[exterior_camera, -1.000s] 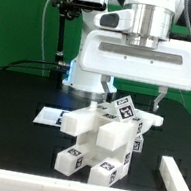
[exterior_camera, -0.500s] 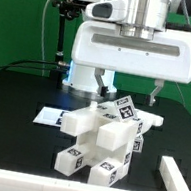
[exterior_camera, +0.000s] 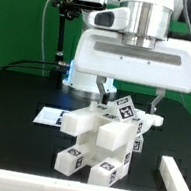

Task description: Assemble chair

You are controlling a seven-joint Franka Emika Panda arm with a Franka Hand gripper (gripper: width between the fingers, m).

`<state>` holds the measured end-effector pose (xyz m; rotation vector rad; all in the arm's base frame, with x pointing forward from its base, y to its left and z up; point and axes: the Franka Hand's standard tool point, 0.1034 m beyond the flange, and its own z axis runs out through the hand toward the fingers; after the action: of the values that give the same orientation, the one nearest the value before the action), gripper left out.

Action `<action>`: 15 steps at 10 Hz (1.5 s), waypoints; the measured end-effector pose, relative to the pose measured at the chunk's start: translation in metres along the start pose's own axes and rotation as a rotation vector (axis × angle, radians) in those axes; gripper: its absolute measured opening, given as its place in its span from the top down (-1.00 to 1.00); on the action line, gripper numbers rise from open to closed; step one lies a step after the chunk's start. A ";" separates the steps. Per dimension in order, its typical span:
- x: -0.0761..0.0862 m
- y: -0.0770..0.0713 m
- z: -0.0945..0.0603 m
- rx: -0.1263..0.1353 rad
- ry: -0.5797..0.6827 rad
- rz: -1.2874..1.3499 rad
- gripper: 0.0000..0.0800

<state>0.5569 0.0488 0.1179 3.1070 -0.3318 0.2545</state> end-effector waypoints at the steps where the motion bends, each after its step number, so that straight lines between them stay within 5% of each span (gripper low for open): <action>1: -0.003 -0.001 0.004 -0.005 -0.005 -0.001 -0.62; 5: -0.005 -0.004 0.005 -0.006 -0.011 0.012 -0.62; 7: -0.005 -0.005 0.005 -0.006 -0.011 0.011 0.03; 8: -0.005 -0.005 0.005 -0.006 -0.011 0.011 0.03; 9: -0.005 -0.005 0.005 -0.006 -0.010 0.011 0.30; 15: -0.005 -0.005 0.005 -0.006 -0.010 0.011 0.30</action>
Offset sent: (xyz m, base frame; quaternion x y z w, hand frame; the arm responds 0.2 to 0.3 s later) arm 0.0000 0.0000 0.0000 0.0000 0.0000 0.0000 1.0000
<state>0.5540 0.0542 0.1122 3.1025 -0.3499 0.2373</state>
